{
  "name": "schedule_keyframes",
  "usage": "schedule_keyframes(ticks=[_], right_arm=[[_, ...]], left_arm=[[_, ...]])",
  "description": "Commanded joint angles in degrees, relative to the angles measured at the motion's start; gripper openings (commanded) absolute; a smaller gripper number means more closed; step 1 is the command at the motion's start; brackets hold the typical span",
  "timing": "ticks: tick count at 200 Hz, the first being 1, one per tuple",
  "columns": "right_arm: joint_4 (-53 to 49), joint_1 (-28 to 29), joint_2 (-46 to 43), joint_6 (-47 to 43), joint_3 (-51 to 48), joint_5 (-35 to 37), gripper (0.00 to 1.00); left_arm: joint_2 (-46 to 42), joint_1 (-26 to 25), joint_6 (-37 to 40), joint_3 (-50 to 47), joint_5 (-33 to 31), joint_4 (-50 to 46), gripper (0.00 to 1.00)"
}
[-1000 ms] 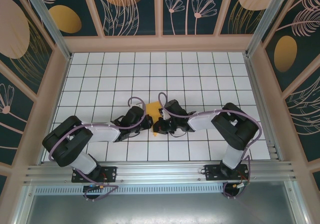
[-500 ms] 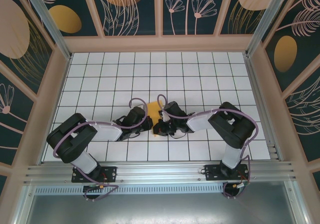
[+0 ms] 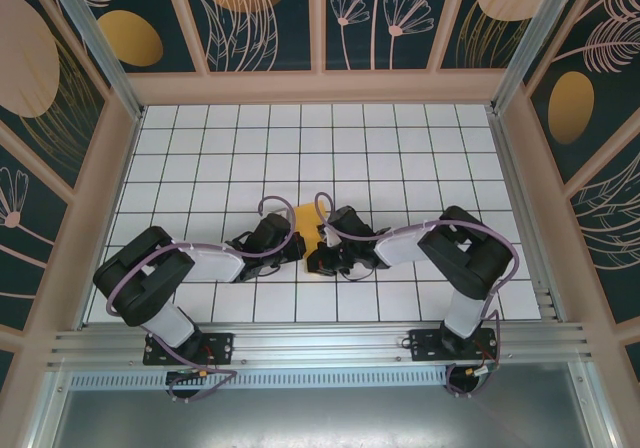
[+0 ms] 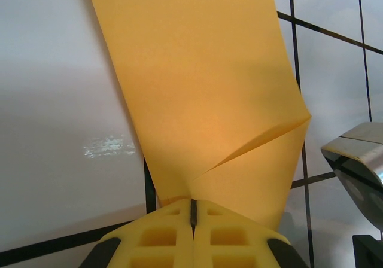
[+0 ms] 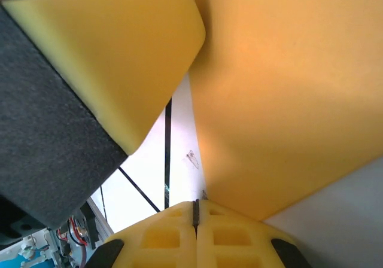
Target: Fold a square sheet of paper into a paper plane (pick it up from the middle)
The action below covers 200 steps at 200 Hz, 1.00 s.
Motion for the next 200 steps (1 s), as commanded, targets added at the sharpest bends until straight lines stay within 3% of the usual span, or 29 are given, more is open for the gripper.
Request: schedule_keyframes(ticks=[1, 60, 108, 153, 200], right_arm=[[-3.5, 0.5, 1.6, -0.5, 0.1, 2.8, 0.04], [-8.0, -3.5, -8.6, -3.1, 3.0, 5.9, 0.06], [-6.3, -8.9, -2.4, -5.4, 5.9, 4.2, 0.05], [-8.1, -9.2, 4.0, -4.7, 6.7, 6.9, 0.05], [-11.3, -10.1, -2.0, -6.5, 9.5, 7.3, 0.06]], left_arm=[[1.2, 0.3, 0.9, 0.2, 0.1, -2.7, 0.05], [0.8, 0.3, 0.9, 0.0, 0.1, -2.8, 0.05], [0.6, 0.3, 1.3, 0.5, 0.3, -3.0, 0.06], [0.8, 0.3, 1.5, 0.5, 0.7, -2.9, 0.05], [0.7, 0.3, 1.7, 0.3, 0.6, -3.3, 0.06]])
